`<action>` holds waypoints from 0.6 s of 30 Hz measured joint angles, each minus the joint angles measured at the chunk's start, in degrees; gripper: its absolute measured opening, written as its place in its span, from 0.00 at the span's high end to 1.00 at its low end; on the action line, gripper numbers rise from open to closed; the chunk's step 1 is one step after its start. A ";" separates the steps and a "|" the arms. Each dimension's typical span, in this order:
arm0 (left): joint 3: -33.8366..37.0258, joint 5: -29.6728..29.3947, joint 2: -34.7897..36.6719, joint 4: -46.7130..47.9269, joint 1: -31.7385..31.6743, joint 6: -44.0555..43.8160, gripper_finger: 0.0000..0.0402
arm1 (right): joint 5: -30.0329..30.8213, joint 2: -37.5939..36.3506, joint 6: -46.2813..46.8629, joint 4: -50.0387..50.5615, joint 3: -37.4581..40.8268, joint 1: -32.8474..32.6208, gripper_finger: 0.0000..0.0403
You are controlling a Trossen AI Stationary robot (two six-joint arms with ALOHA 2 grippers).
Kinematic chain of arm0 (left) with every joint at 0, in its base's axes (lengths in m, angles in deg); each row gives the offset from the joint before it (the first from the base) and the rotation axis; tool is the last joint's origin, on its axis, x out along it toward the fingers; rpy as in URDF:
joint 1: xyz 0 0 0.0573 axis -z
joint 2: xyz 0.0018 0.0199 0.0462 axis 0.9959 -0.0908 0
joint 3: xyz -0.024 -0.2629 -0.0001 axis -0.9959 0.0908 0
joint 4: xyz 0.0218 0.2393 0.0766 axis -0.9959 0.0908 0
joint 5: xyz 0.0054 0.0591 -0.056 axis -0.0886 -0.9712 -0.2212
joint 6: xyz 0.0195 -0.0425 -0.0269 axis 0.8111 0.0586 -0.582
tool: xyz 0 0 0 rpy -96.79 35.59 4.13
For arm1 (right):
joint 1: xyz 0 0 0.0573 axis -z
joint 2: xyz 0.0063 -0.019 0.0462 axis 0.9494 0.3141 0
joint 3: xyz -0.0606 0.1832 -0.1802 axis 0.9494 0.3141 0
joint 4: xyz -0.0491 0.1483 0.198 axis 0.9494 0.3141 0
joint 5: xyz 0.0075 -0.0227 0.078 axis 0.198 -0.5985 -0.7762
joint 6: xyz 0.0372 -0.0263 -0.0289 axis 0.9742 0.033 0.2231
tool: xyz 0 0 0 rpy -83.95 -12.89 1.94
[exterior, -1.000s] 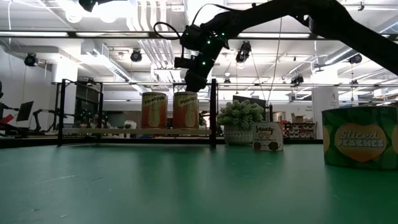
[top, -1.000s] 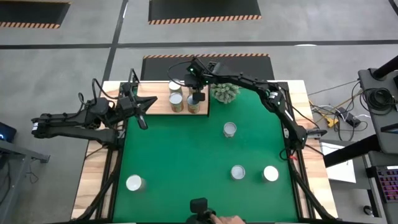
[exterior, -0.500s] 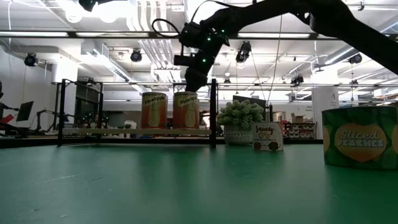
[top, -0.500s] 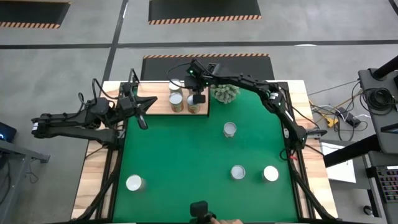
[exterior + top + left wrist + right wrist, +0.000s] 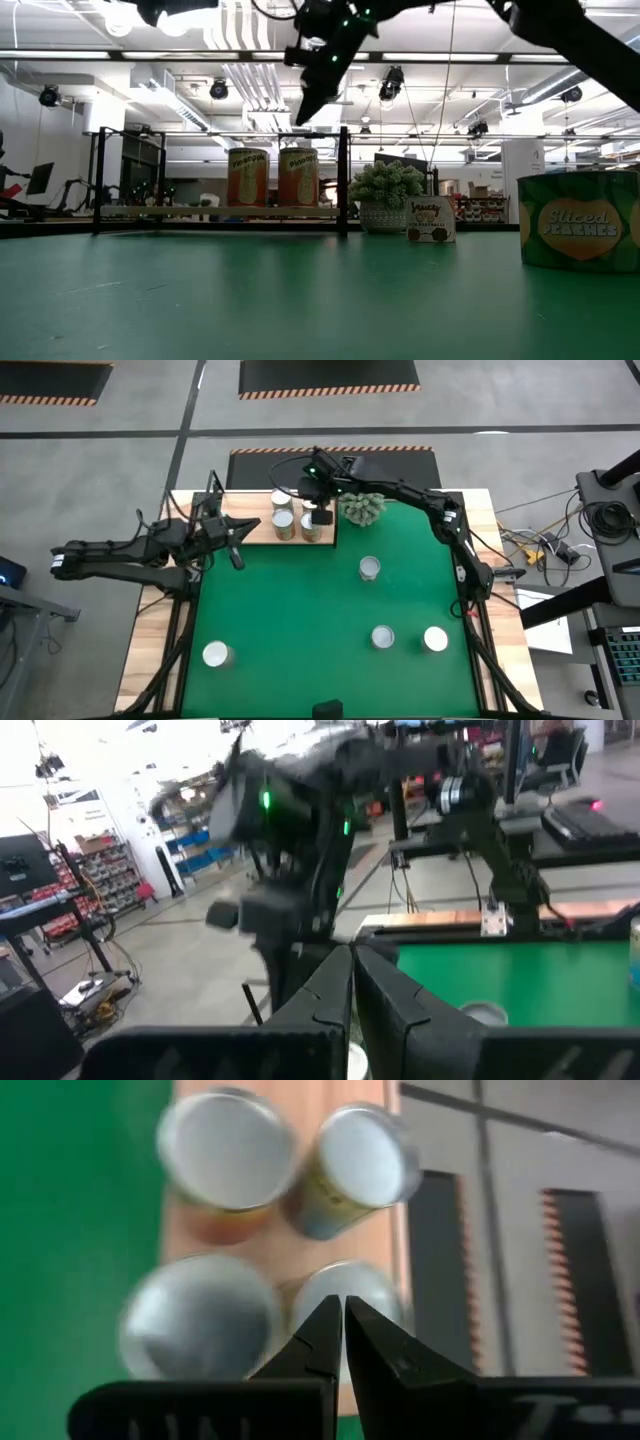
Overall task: Pick and place cans onto a shelf
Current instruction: Adjust the canned cherries on the shelf
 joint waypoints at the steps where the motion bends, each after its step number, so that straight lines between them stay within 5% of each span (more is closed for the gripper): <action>1: 0.00 -0.10 -0.75 -0.04 -0.02 0.00 1.00 | -1.73 -0.79 0.63 1.48 0.06 -0.11 0.98; 7: -1.45 -7.41 -5.86 1.88 -0.64 0.03 1.00 | -11.62 -5.45 4.72 4.90 4.06 -2.05 0.98; 18: -11.73 -6.83 -20.10 28.03 -5.37 -8.81 1.00 | -11.87 -19.53 7.46 -5.62 27.17 -9.75 0.98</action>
